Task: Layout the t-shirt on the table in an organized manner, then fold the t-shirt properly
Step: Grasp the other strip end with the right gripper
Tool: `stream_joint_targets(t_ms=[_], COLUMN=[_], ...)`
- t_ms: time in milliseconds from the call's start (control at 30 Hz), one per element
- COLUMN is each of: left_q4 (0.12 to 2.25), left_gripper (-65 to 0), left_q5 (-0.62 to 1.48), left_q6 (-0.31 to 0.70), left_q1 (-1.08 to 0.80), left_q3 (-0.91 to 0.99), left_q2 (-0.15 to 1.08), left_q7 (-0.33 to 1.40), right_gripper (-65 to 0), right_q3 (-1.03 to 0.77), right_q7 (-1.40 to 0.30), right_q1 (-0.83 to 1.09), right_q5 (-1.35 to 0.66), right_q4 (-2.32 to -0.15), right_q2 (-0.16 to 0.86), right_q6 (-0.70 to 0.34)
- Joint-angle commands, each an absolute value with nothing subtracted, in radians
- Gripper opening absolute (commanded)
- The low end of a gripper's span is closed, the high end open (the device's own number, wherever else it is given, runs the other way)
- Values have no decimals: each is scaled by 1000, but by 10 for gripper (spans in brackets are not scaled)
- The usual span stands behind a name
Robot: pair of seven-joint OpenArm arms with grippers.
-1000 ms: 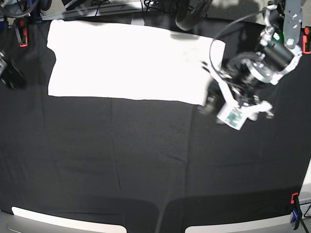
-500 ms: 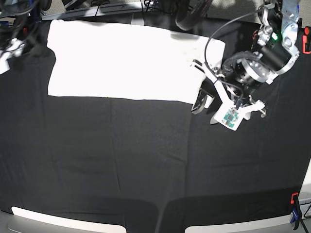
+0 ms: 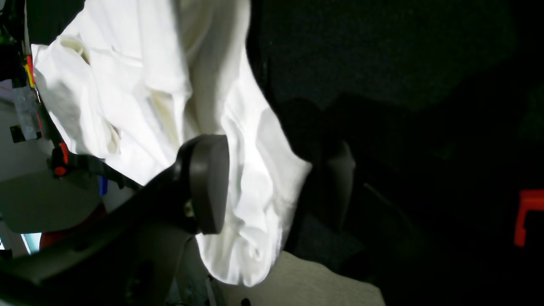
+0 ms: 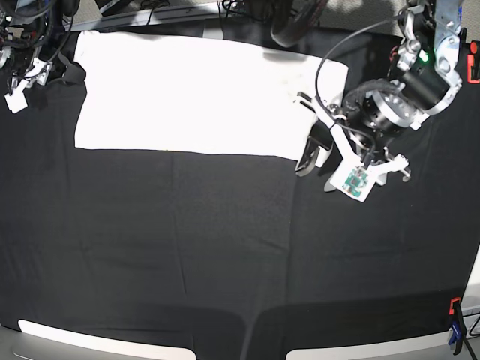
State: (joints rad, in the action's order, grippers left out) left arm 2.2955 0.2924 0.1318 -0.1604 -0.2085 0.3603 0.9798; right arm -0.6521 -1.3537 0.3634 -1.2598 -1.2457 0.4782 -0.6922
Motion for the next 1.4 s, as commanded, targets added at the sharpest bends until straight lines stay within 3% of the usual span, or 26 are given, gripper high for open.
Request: stream_joint_targets(t_ms=[0, 133, 800, 1367], left_q4=[2313, 2313, 2313, 2313], left_gripper=[-381, -381, -381, -381], left_q5=[297, 297, 297, 297], left_q6=[130, 130, 130, 131], left_q1=[-152, -152, -152, -152], left_q3=[-204, -204, -204, -204], left_q2=[363, 363, 363, 363], left_q7=[957, 957, 957, 957], right_gripper=[-307, -307, -307, -308], right_q3=[-639, -641, -643, -641], right_q7=[-1372, -1396, -1396, -1396], right_q1=[361, 360, 360, 360], right_q5=[-1329, -1484, -1484, -1380], right_q4=[-1252, -1253, -1257, -1256], right_q2=[460, 468, 695, 508], right_q6=[-698, -698, -698, -698])
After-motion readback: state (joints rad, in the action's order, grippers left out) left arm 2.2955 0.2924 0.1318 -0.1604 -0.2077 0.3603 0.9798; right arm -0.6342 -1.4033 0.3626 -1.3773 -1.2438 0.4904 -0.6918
